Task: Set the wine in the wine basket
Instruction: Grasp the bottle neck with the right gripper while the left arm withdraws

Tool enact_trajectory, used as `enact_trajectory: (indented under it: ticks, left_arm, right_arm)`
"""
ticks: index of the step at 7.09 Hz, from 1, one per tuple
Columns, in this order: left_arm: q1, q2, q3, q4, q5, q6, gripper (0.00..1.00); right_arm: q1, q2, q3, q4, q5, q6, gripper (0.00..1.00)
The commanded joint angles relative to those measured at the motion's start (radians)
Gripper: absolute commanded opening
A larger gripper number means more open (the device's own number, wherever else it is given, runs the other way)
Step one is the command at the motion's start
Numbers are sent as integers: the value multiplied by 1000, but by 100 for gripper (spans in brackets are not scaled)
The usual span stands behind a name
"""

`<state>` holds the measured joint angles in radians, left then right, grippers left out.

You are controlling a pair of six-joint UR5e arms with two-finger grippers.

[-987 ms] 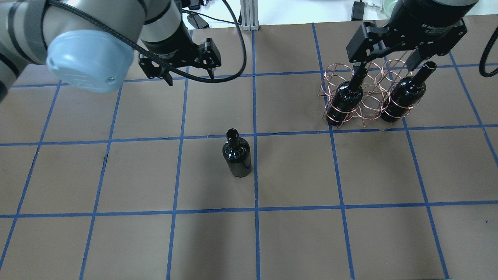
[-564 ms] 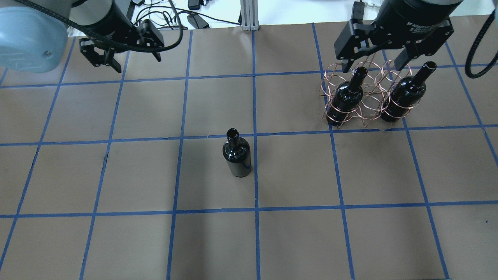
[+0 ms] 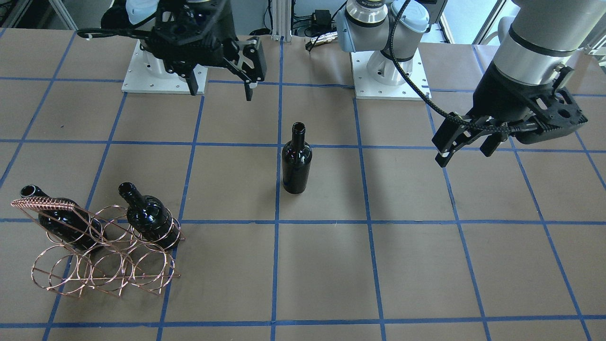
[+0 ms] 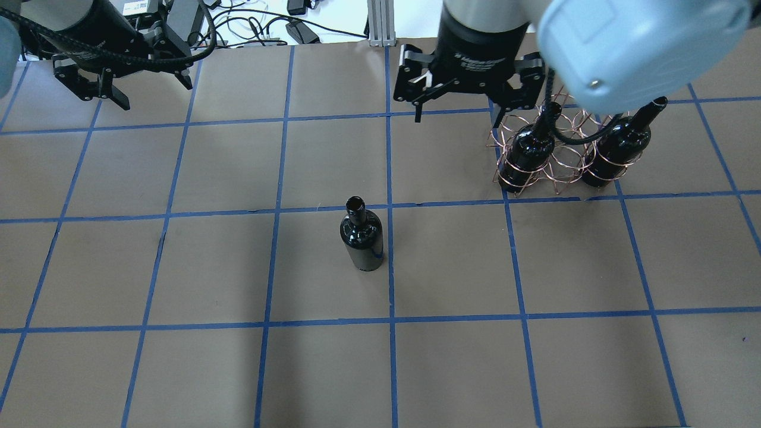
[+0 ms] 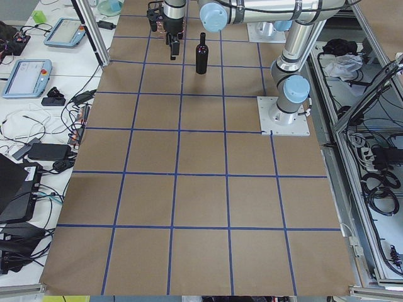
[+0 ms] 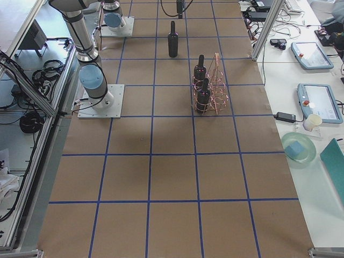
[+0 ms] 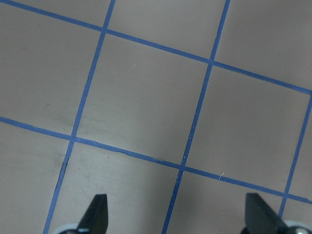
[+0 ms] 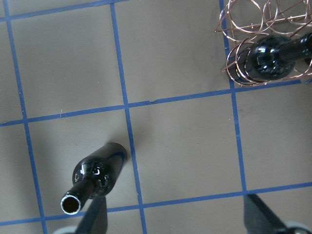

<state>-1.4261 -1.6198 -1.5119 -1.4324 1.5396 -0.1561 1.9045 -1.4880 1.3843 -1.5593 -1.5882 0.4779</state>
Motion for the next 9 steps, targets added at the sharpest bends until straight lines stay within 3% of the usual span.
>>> enact_trajectory:
  ticks: [1, 3, 5, 9]
  left_arm:
    - [-4, 30, 12, -68, 22, 1, 100]
    - [4, 35, 6, -182, 31, 1, 100]
    - [6, 37, 4, -172, 34, 0, 100]
    - [7, 14, 1, -103, 45, -14, 100]
  right_arm:
    - [117, 69, 1, -42, -33, 97, 100]
    - [165, 89, 30, -50, -32, 114, 100]
    - [188, 161, 80, -203, -27, 183, 100]
    - [202, 215, 126, -206, -26, 183, 99]
